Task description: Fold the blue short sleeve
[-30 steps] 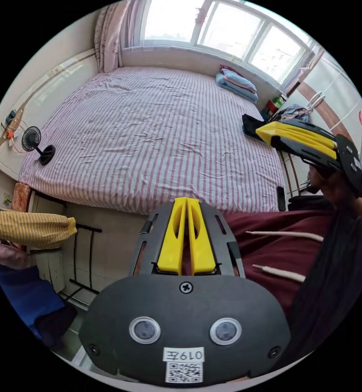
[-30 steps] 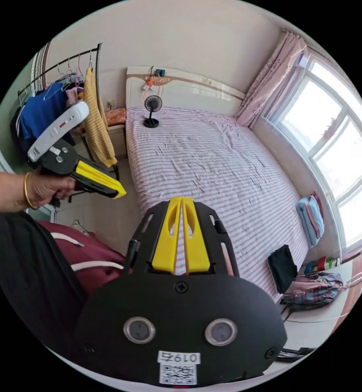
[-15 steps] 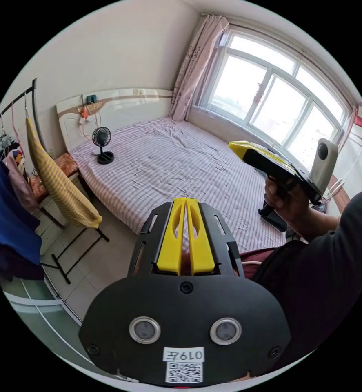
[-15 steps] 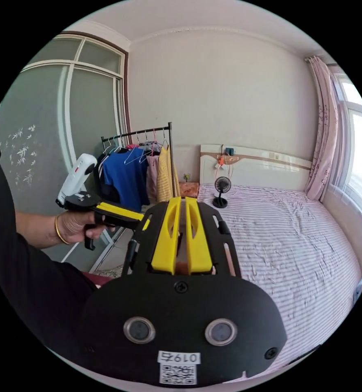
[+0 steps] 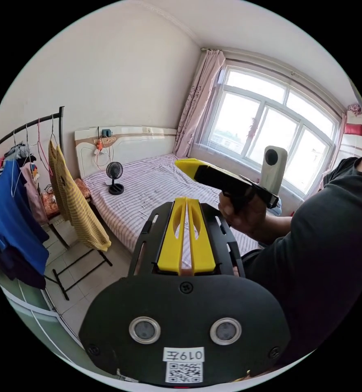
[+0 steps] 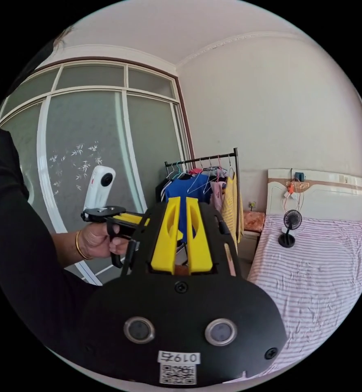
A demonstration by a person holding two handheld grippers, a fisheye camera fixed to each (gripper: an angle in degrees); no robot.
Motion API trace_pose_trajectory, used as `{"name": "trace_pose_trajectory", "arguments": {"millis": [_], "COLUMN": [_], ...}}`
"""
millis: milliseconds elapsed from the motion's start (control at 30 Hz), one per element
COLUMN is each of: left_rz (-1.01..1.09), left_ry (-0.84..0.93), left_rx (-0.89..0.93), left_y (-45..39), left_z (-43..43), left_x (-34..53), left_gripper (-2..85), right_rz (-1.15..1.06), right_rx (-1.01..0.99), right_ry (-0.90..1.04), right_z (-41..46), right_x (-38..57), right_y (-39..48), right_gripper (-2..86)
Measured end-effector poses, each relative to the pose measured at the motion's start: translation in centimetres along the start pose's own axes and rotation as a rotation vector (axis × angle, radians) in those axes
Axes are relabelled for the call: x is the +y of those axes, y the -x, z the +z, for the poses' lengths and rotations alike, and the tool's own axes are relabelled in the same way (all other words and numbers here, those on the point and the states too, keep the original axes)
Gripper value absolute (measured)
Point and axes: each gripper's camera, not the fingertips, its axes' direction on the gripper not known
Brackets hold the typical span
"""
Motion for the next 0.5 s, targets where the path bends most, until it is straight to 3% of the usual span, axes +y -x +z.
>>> {"name": "trace_pose_trajectory", "arguments": {"millis": [233, 500], "left_rz": [0.027, 0.023], "left_ry": [-0.048, -0.052], "left_rx": [-0.037, -0.200], "left_y": [10.0, 27.4], "left_z": [-0.5, -2.0], "left_x": [-0.9, -1.6], "left_gripper": [0.8, 0.9], "right_rz": [-0.021, 0.063], "right_rx": [0.201, 0.015], "right_ry": [-0.167, -0.036], "right_z": [-2.3, 8.2], "right_x": [-8.0, -17.9], "right_y": [2.3, 1.9], "right_gripper": [-0.7, -0.7]}}
